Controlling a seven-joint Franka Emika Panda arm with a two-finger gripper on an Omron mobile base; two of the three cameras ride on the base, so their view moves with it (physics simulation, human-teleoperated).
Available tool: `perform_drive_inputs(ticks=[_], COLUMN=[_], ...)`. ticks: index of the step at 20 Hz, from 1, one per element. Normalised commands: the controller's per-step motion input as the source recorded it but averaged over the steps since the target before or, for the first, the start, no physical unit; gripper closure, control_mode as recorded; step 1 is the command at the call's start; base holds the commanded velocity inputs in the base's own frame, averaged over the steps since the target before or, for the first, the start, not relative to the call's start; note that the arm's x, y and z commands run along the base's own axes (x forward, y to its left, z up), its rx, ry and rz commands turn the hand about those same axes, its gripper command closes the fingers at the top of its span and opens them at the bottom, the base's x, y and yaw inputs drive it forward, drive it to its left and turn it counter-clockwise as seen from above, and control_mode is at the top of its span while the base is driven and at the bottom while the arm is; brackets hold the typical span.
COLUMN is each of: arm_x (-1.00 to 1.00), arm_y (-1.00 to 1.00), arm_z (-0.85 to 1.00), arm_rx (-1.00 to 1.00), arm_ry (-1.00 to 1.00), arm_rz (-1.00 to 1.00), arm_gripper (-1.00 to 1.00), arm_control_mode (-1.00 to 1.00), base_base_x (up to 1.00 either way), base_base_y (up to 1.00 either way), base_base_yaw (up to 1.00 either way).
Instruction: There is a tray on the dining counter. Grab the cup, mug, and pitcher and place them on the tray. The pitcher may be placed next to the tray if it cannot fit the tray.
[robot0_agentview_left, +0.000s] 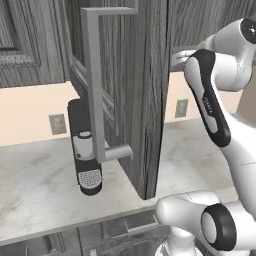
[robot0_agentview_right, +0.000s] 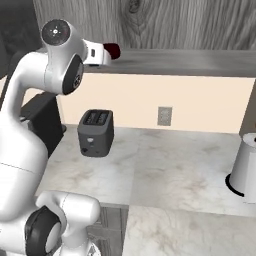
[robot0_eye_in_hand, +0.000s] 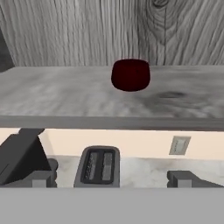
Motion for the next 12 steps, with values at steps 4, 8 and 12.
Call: perform_drive_inputs(ticks=[4,8,12], arm_x=[0.44,0.31,0.12], arm_y=[-0.15,-0.12,-0.04], arm_z=[0.00,0.02,0.00], arm_rx=[0.06,0.07,0.00], arm_ry=[0.00,0.00,0.00], arm_rz=[0.00,0.00,0.00], arm_gripper=[-1.00,-1.00,-1.00], arm_control_mode=[-1.00,-1.00,-1.00], base_base_x=[0.00,0.00,0.00], base_base_y=[0.00,0.00,0.00], base_base_yaw=[0.00,0.00,0.00])
